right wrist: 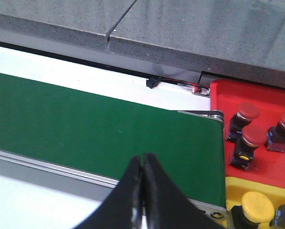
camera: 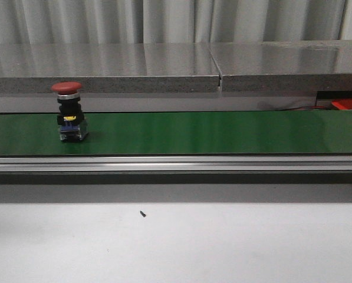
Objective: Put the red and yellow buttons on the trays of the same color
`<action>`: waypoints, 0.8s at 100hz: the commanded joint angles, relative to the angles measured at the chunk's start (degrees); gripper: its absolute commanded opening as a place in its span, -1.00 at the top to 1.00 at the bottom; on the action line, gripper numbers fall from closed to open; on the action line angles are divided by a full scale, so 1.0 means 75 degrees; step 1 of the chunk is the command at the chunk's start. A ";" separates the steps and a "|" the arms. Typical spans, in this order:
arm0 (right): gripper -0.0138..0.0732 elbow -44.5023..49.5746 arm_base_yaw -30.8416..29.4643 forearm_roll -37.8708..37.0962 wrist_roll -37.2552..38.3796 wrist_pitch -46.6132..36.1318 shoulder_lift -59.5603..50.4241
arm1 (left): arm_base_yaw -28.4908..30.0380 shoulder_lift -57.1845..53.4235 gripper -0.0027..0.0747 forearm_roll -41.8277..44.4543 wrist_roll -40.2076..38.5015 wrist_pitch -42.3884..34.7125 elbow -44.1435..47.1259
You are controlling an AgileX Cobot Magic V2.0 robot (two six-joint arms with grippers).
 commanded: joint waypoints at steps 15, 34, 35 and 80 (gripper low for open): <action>0.68 -0.0202 0.0025 0.0086 -0.0047 -0.0481 -0.0014 | -0.0942 -0.1354 0.98 0.0313 0.0011 -0.1066 0.0872; 0.68 -0.0202 0.0025 0.0086 -0.0047 -0.0481 -0.0014 | -0.1410 -0.2572 0.98 0.0132 0.0011 -0.1499 0.1718; 0.68 -0.0202 0.0025 0.0086 -0.0047 -0.0481 -0.0014 | -0.1410 -0.2676 0.98 0.0091 0.0011 -0.1535 0.1748; 0.68 -0.0202 0.0025 0.0094 -0.0047 -0.0431 -0.0001 | -0.1410 -0.5654 0.98 -0.0202 0.0011 -0.1599 0.3113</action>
